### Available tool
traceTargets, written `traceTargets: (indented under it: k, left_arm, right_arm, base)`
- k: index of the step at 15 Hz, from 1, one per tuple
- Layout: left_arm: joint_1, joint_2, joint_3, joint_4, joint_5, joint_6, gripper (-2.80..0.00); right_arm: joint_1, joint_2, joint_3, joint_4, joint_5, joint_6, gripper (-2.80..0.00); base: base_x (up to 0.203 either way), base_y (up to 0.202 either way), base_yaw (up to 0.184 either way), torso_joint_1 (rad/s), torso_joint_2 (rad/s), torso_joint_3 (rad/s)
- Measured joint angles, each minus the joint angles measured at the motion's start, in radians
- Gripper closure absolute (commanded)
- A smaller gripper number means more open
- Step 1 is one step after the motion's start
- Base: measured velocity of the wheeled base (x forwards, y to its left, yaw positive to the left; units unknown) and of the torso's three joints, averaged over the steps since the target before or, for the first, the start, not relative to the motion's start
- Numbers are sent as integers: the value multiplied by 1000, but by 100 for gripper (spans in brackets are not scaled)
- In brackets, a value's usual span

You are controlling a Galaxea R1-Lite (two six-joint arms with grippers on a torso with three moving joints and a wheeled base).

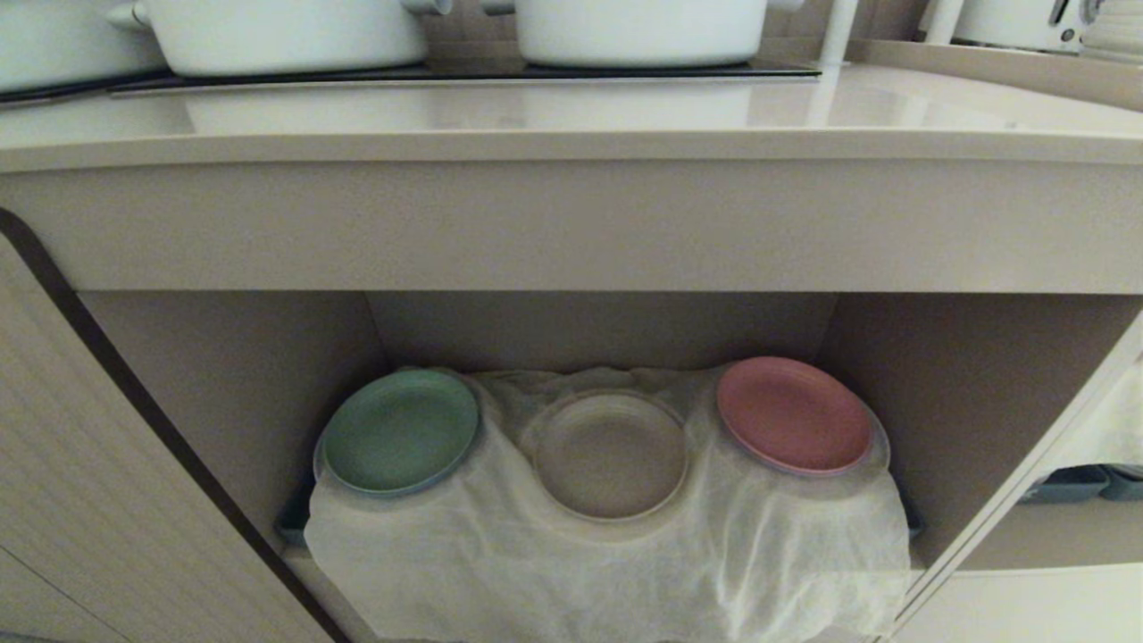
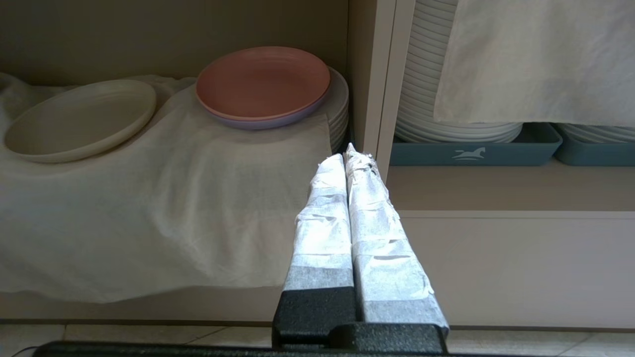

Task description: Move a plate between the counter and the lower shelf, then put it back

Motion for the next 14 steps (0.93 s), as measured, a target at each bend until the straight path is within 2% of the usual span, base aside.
traceTargets:
  k: [14]
  left_arm:
    - [0, 0, 0, 0, 0, 1, 0]
  right_arm:
    - [0, -1, 0, 0, -2, 2, 0]
  base:
    - [0, 0, 0, 0, 0, 0]
